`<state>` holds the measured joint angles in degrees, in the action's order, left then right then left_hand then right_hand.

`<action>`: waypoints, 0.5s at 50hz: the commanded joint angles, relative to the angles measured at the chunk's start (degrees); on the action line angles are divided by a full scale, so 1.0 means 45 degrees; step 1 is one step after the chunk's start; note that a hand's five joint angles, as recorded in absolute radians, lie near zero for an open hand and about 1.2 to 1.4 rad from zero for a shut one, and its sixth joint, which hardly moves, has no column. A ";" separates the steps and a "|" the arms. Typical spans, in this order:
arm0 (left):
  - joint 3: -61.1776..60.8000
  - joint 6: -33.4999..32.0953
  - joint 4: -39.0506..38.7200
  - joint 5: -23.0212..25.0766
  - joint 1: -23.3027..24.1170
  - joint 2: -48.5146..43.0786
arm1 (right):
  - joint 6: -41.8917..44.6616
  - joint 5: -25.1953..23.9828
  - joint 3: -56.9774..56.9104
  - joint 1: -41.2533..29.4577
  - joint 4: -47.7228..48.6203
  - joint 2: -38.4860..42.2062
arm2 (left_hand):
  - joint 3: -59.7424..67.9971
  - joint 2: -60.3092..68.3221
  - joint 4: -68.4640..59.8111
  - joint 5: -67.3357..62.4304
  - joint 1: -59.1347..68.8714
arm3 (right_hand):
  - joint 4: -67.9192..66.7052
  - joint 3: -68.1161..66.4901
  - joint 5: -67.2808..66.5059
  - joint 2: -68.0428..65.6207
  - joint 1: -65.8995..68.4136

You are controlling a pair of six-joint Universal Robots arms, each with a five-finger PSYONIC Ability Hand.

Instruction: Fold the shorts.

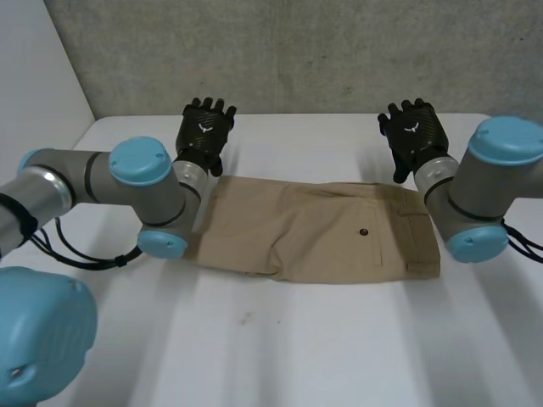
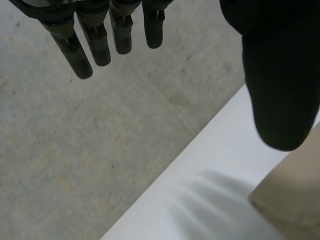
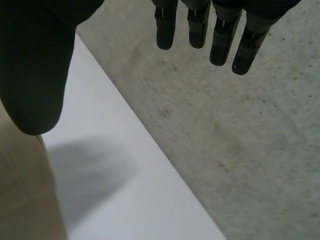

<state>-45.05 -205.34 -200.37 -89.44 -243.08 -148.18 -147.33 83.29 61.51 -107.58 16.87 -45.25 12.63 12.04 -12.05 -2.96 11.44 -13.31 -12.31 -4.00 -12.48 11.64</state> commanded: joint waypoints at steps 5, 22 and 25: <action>-0.1319 0.0202 0.0131 0.1711 0.0365 0.0666 | -0.1362 -0.1635 -0.0269 0.0723 -0.1600 0.0523 | -0.0013 0.0116 -0.0114 0.0087 0.0250 | 0.0735 0.0512 0.0888 0.0552 -0.0365; 0.2722 0.0105 0.0210 0.1692 -0.0123 -0.2518 | -0.0582 -0.0796 -0.2768 0.0762 -0.1093 0.3023 | 0.2267 0.2397 -0.2395 -0.2194 0.2530 | 0.0735 0.0512 0.0888 0.0552 -0.0365; 0.3719 0.0105 0.0210 0.1750 -0.0299 -0.3143 | 0.0004 -0.0502 -0.3062 0.0684 -0.0352 0.3238 | 0.2716 0.2845 -0.2843 -0.2642 0.2978 | 0.0735 0.0512 0.0888 0.0552 -0.0365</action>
<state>-35.93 -204.77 -199.39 -81.60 -243.22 -157.91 -151.15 78.94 50.53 -104.02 11.14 -32.73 19.39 19.51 -19.59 -9.74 19.73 -13.31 -12.29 -3.58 -12.48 11.64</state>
